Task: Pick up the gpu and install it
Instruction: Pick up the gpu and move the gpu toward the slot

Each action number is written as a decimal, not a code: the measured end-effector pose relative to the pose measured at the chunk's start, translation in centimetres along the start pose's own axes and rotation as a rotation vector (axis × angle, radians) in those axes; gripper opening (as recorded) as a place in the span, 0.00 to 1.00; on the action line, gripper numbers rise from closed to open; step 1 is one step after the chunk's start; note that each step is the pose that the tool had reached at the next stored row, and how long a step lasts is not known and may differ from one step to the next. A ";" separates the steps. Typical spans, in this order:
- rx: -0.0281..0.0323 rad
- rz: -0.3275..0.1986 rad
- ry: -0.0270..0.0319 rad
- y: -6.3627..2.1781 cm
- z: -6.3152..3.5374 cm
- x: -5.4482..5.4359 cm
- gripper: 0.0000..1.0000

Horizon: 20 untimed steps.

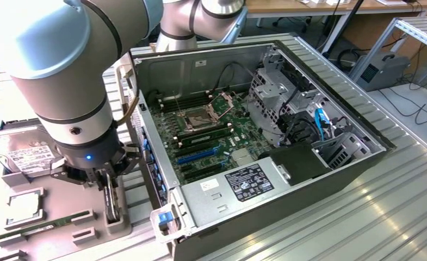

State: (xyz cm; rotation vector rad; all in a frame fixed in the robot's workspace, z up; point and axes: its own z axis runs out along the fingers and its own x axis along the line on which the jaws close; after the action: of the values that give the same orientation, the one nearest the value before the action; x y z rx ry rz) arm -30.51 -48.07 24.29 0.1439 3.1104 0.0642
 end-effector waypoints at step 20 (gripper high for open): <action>-0.0012 -0.047 0.0019 0.37 -8.71 -0.3 0.27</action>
State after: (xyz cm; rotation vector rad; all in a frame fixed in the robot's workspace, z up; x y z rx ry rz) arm -30.48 -48.07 33.01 0.0706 3.1138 0.0653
